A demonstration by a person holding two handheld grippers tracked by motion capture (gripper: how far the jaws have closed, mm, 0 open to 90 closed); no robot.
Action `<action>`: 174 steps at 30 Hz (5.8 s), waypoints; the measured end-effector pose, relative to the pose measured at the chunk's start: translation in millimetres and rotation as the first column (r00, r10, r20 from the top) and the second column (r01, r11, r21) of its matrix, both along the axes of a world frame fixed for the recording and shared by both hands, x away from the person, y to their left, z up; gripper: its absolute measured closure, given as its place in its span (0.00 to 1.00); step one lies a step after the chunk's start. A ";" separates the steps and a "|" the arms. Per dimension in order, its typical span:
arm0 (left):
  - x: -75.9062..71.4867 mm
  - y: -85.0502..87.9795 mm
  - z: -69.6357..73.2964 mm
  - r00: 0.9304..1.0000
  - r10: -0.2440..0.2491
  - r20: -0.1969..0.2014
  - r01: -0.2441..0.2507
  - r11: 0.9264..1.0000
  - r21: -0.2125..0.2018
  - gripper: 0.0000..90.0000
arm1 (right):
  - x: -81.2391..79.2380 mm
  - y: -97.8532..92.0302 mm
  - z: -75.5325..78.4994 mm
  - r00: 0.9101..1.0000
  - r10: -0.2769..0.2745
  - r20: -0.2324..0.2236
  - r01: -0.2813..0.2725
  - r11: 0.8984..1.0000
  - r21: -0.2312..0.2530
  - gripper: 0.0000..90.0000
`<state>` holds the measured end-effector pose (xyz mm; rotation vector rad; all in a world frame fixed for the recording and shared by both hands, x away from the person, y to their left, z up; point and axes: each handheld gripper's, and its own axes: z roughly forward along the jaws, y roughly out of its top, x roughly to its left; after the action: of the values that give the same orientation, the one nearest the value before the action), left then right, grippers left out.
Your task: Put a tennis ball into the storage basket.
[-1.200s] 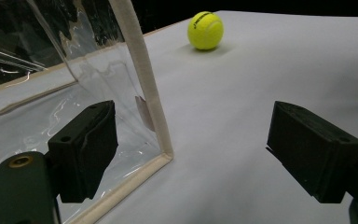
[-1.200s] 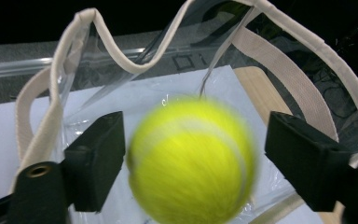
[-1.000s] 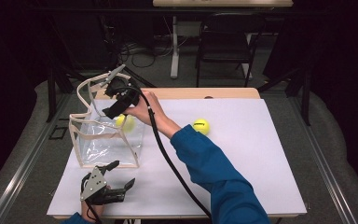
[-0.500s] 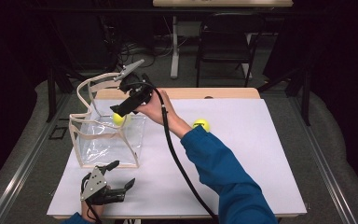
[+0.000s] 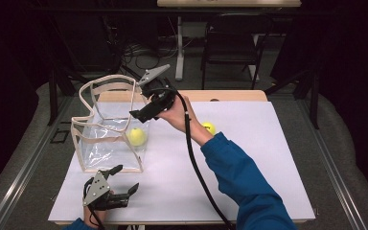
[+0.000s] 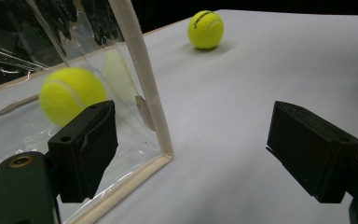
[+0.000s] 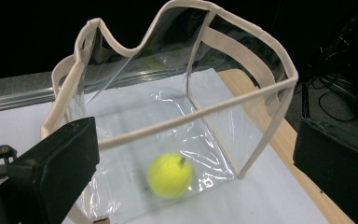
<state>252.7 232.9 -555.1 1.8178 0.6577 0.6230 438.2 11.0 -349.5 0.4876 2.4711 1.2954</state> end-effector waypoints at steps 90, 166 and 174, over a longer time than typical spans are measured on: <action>-0.4 -3.1 -1.5 1.000 0.006 0.001 -0.006 1.000 0.012 0.18 | -28.4 -183.5 -148.9 0.945 -0.290 -0.151 0.286 0.957 -0.048 0.00; 0.4 -3.6 -1.9 1.000 -0.003 -0.005 0.003 1.000 0.013 0.18 | 42.7 -171.7 -194.3 0.878 -0.430 -0.210 0.403 0.901 -0.158 0.25; 0.2 -3.7 -1.8 1.000 -0.003 -0.003 0.003 1.000 0.012 0.18 | 43.2 -172.2 -195.3 0.876 -0.433 -0.213 0.406 0.900 -0.160 0.29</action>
<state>252.8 229.2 -556.9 1.8311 0.6536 0.6239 481.4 -161.2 -544.8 1.1437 2.4138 0.9629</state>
